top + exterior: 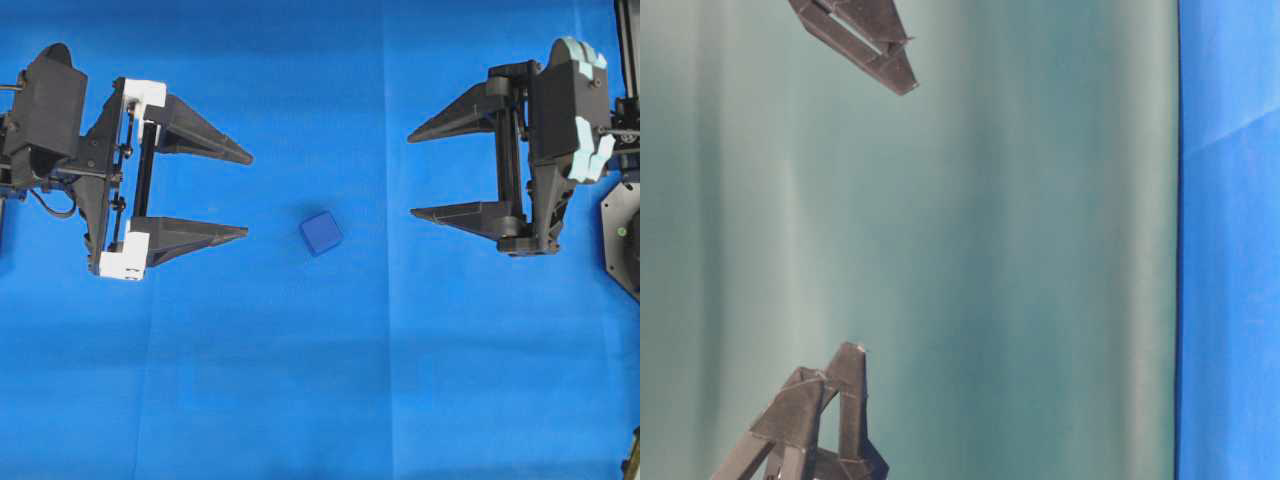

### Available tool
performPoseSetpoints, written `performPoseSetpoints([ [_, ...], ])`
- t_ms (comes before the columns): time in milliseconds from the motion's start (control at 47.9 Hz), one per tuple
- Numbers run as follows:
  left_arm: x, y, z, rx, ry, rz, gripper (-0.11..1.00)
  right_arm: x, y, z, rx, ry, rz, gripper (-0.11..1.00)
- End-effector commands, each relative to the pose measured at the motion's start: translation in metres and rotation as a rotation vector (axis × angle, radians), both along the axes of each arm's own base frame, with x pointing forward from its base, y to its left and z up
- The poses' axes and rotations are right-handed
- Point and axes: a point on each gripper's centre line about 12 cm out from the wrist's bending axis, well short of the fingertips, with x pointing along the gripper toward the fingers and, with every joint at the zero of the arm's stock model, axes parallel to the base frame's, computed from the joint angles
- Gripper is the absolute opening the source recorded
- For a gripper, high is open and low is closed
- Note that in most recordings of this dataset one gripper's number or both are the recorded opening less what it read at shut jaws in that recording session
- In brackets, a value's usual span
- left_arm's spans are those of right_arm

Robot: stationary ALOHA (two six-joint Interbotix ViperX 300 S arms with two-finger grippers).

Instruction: Handover the blue block to the right arm after grasping it with the left arm, then place it in the designated position.

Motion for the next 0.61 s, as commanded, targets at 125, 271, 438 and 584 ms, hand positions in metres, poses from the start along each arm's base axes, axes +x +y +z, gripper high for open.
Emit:
performPoseSetpoints([
  [125, 0.000, 0.001, 0.013, -0.003, -0.037, 0.003, 0.93, -0.008, -0.001, 0.017, -0.030, -0.079, 0.002, 0.80],
  [271, 0.000, 0.001, 0.013, -0.003, -0.038, 0.003, 0.93, -0.023, -0.003, 0.032, -0.042, -0.145, -0.002, 0.78],
  [438, 0.000, 0.001, 0.013, -0.002, -0.037, 0.003, 0.93, -0.044, -0.002, 0.049, -0.050, -0.220, -0.002, 0.78],
  [584, 0.000, 0.001, 0.013, -0.002, -0.037, 0.003, 0.93, -0.063, -0.002, 0.055, -0.078, -0.267, 0.000, 0.78],
])
